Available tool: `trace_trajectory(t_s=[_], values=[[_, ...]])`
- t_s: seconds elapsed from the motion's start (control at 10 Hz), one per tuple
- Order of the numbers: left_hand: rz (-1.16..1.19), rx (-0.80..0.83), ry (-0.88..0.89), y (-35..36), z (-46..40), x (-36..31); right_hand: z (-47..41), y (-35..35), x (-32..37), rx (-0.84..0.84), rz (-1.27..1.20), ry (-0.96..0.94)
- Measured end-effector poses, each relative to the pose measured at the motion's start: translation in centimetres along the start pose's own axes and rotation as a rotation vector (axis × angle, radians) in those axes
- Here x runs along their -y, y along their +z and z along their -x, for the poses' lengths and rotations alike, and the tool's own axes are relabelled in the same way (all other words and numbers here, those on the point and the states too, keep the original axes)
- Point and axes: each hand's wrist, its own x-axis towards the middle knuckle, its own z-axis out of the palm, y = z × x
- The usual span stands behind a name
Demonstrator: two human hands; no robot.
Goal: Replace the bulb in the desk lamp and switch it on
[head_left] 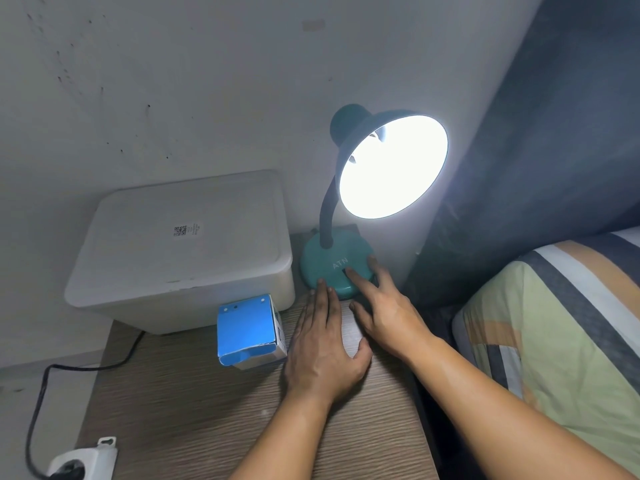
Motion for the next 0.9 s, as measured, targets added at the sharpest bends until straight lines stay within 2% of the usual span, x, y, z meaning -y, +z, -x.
trace_trajectory(t_s=[0.3, 0.6, 0.7, 0.9], values=[[0.016, 0.007, 0.005, 0.4, -0.1, 0.3, -0.3, -0.6, 0.3, -0.005, -0.020, -0.022], [-0.006, 0.062, 0.007, 0.3, -0.1, 0.4, -0.7, -1.5, 1.0, 0.080, -0.020, 0.002], [0.026, 0.103, -0.005, 0.1, -0.1, 0.2, 0.0, -2.0, 1.2, 0.134, -0.024, 0.033], [0.148, 0.144, -0.059, -1.1, 0.6, -1.0, 2.3, -1.9, 1.1, 0.116, -0.068, 0.071]])
